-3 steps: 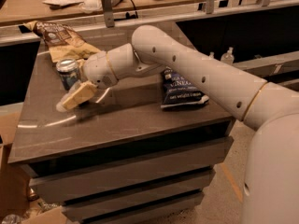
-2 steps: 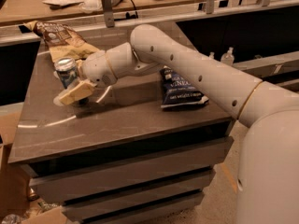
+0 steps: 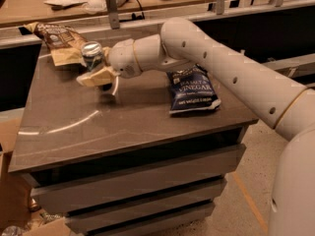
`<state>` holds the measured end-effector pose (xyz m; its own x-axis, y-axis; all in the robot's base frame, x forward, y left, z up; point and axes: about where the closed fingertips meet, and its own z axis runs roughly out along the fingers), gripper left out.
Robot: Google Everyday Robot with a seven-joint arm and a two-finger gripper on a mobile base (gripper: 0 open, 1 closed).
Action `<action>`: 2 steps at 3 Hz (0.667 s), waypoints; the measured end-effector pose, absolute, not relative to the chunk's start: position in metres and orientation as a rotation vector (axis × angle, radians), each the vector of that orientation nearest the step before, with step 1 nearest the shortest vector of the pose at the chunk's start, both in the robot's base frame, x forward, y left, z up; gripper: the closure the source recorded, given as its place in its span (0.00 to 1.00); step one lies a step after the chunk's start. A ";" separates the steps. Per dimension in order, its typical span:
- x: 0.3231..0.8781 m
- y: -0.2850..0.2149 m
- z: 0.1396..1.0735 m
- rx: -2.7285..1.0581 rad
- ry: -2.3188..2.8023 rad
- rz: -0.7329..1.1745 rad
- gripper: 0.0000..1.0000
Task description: Move redbull can near brown chip bag
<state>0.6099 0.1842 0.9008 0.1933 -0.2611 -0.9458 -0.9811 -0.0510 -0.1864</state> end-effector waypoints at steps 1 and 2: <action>0.651 0.158 0.921 -1.401 1.282 0.824 1.00; 0.691 0.149 0.933 -1.330 1.323 0.748 1.00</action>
Offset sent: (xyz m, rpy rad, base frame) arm 0.1380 -0.0489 0.0498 0.0248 -0.0851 -0.3659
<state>0.6907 0.1492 0.9326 0.1877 -0.2847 -0.9401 -0.9523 0.1818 -0.2452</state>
